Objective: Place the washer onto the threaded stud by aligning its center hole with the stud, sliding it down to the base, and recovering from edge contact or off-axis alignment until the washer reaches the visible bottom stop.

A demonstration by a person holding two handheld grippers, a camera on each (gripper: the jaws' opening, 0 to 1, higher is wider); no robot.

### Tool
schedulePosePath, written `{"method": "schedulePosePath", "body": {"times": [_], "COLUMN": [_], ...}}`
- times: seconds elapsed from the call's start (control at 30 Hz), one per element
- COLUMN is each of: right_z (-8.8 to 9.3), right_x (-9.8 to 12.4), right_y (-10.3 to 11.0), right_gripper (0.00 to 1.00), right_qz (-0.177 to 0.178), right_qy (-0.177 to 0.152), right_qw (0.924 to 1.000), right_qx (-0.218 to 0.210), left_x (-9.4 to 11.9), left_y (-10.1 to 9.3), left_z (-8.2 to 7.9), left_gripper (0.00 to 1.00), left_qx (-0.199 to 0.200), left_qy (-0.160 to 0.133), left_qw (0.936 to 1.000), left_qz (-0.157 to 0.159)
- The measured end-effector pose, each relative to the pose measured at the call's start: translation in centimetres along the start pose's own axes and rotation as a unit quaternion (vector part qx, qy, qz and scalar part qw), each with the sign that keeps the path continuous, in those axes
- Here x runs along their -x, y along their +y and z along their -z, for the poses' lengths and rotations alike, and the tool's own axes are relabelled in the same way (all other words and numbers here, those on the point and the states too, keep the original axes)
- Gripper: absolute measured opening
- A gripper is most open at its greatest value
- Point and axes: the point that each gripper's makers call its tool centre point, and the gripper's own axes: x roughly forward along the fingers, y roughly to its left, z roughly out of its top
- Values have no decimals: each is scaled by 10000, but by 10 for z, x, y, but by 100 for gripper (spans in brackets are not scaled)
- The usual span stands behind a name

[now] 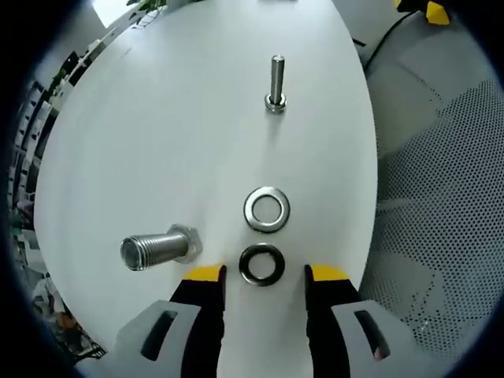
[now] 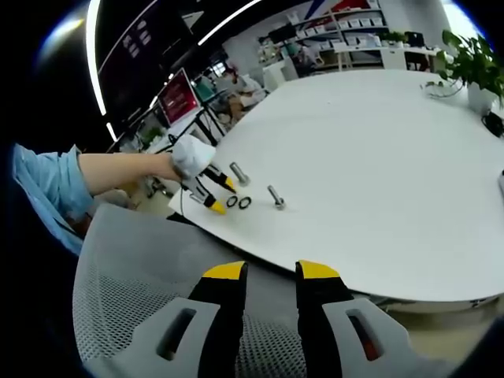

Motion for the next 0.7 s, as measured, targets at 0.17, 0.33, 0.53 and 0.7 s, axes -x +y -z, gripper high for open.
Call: {"method": "schedulePosePath", "body": {"times": [0.17,0.33,0.53,0.7], "right_z": [0,1,1,1], "right_x": [0,0,0,0], "right_y": [0,0,0,0], "right_gripper": [27,27,27,27], "right_qz": [-9,-2,6,7], "right_qy": [27,33,30,9], "right_qw": [10000,10000,10000,10000], "right_qx": [18,6,0,-18], "left_x": [0,-1,-2,-1], "left_y": [1,2,4,2], "left_z": [1,1,-1,0], "left_gripper": [36,36,34,33], "left_qx": [-194,-161,-75,-87], "left_qy": [87,166,139,95], "left_qw": [9998,9997,9999,9999], "left_qz": [41,33,5,-21]}}
